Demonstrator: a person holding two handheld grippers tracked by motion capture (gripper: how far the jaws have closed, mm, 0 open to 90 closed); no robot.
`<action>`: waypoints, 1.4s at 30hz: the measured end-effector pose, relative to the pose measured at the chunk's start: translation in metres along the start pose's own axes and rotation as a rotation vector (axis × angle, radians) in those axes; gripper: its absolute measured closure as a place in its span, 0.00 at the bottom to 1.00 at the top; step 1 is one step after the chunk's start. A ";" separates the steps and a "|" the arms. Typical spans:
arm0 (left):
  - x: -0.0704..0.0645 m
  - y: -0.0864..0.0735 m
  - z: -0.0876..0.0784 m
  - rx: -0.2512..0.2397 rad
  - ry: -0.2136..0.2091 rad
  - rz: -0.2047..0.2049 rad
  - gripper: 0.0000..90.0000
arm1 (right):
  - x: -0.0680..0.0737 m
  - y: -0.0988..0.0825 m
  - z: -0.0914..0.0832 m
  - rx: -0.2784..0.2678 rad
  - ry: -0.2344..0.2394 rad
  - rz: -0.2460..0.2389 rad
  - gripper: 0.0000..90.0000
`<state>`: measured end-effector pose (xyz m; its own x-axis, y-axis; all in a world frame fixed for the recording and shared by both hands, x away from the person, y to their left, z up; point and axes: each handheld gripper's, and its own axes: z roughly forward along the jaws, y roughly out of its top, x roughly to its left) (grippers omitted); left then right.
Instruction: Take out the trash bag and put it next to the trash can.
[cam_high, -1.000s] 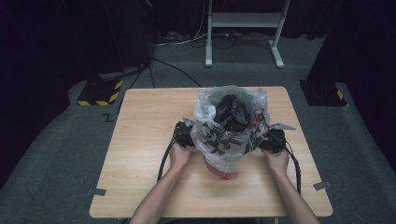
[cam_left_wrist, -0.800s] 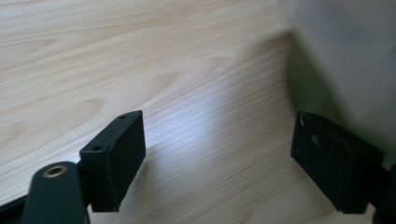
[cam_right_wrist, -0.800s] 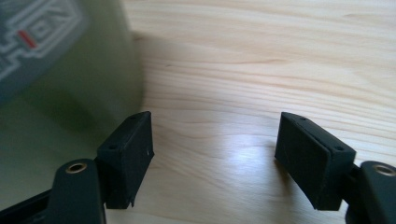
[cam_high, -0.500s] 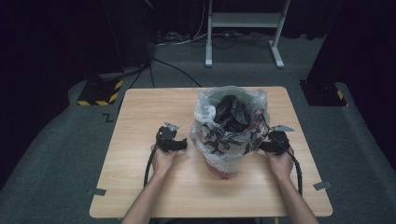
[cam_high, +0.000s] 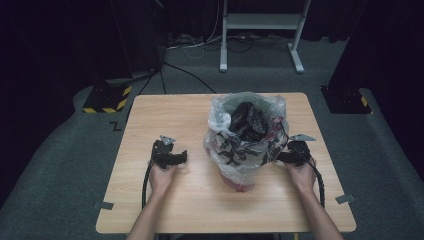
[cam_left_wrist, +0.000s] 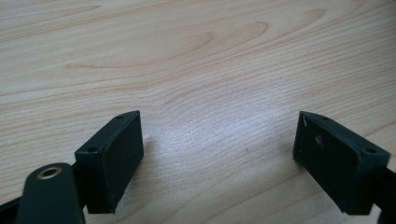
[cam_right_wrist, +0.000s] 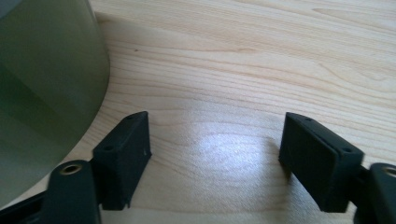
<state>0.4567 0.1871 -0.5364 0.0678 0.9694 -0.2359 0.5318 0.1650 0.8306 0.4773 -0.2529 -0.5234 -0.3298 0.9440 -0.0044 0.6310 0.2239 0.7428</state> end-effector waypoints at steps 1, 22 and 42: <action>-0.001 0.000 0.000 -0.007 0.001 -0.005 0.16 | -0.001 0.000 -0.002 0.006 -0.002 0.002 0.32; 0.000 0.000 0.001 -0.008 0.002 -0.010 0.17 | -0.023 0.025 -0.099 -0.093 0.120 0.100 0.45; 0.000 0.000 0.000 -0.007 0.001 -0.007 0.18 | 0.000 0.089 -0.163 -0.230 0.249 0.057 0.49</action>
<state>0.4570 0.1870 -0.5364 0.0627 0.9684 -0.2415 0.5261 0.1736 0.8325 0.4194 -0.2721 -0.3484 -0.4775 0.8591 0.1841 0.4879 0.0850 0.8687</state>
